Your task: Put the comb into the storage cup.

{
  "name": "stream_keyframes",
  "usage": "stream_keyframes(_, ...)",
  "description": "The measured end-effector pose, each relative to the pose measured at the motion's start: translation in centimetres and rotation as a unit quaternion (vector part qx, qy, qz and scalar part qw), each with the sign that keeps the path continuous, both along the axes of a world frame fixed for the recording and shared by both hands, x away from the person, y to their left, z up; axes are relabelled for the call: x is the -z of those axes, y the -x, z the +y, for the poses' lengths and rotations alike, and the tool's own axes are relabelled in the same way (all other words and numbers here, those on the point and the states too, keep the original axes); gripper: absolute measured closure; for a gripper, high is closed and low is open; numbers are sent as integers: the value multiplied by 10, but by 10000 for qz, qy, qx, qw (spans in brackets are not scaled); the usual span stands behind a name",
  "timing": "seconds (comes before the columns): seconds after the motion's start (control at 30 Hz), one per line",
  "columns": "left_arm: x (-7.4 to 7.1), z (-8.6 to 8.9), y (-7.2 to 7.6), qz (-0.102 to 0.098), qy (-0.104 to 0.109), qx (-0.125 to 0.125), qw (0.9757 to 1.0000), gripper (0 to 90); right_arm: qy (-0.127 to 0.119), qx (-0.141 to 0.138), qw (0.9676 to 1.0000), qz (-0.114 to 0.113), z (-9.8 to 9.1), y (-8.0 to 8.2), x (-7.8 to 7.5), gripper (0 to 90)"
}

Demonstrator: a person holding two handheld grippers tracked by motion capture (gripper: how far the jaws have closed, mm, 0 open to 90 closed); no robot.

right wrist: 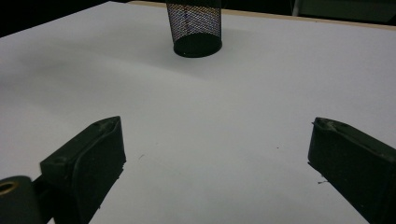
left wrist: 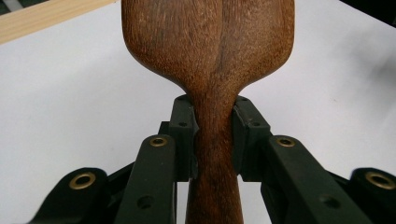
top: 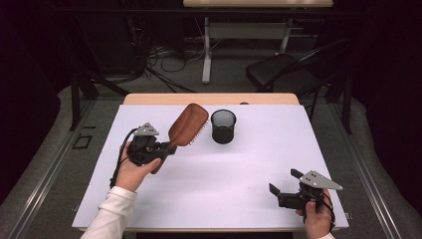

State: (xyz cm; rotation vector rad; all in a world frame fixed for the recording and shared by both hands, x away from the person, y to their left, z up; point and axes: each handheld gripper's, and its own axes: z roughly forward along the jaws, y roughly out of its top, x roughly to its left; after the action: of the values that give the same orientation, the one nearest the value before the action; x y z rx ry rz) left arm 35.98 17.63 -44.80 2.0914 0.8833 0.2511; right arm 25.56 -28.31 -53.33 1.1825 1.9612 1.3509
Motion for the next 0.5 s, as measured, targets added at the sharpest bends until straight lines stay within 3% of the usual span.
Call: stream_keyframes(0.5,-1,-29,9,-196,209,246,9993,725,17,9,10000,30,0,0,0,34)
